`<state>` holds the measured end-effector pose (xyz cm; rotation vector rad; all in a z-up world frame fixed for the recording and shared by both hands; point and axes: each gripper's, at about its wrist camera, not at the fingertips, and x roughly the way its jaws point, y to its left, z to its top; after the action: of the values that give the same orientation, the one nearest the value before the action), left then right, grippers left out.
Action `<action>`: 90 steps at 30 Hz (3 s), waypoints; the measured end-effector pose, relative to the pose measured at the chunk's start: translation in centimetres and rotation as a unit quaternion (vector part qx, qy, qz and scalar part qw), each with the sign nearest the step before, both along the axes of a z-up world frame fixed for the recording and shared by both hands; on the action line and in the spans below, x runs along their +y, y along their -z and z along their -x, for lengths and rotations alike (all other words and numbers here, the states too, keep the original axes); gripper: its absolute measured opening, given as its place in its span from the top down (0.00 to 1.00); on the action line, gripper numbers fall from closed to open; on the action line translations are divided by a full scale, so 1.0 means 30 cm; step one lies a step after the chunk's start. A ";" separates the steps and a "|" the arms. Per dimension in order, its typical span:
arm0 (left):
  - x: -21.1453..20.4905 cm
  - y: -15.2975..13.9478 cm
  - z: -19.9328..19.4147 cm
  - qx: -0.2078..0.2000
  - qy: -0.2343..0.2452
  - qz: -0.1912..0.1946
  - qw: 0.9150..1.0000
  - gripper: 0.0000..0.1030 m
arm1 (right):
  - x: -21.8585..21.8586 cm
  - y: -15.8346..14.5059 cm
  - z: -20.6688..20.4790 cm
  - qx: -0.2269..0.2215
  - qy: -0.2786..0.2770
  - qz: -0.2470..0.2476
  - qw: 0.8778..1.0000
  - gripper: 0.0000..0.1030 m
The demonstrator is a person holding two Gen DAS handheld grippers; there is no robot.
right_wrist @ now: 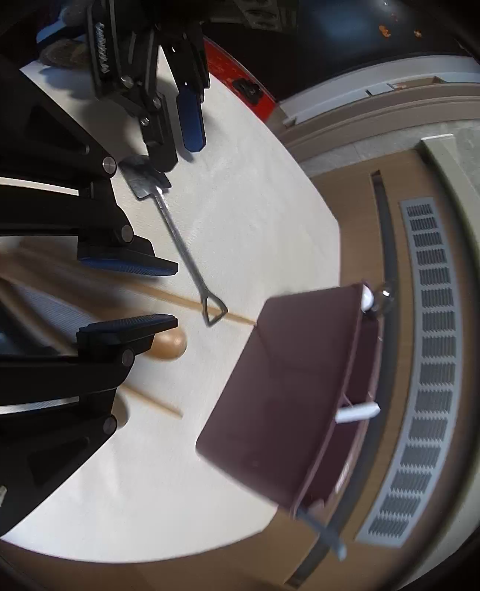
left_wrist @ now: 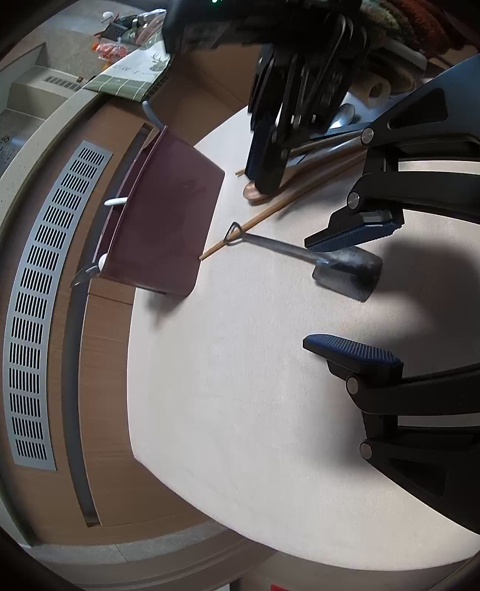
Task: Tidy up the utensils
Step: 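Reach the right gripper down and grasp a wooden chopstick, then grasp the metal shovel-shaped spatula with the left gripper while the right holds the chopstick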
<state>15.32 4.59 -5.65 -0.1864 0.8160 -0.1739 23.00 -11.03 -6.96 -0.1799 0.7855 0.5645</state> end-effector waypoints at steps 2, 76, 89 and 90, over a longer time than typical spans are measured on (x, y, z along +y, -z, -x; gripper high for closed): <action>0.002 -0.003 0.005 -0.001 0.001 -0.003 1.000 0.54 | 0.027 0.020 -0.040 0.004 0.006 0.014 1.000 0.83; -0.031 -0.225 -0.011 -0.093 0.022 0.072 0.993 0.98 | -0.348 0.016 0.129 0.008 0.092 -0.034 0.995 0.95; -0.028 -0.083 -0.157 -0.023 0.050 0.026 0.998 0.96 | -0.328 0.085 -0.001 0.035 0.122 0.019 0.992 0.88; -0.034 -0.074 -0.181 -0.017 0.064 0.020 0.998 0.96 | -0.325 0.086 -0.004 0.035 0.120 0.021 0.992 0.87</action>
<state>20.76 3.56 -3.42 -0.1680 0.7911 -0.3125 23.12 -20.78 -9.54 -0.1037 0.8739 0.3286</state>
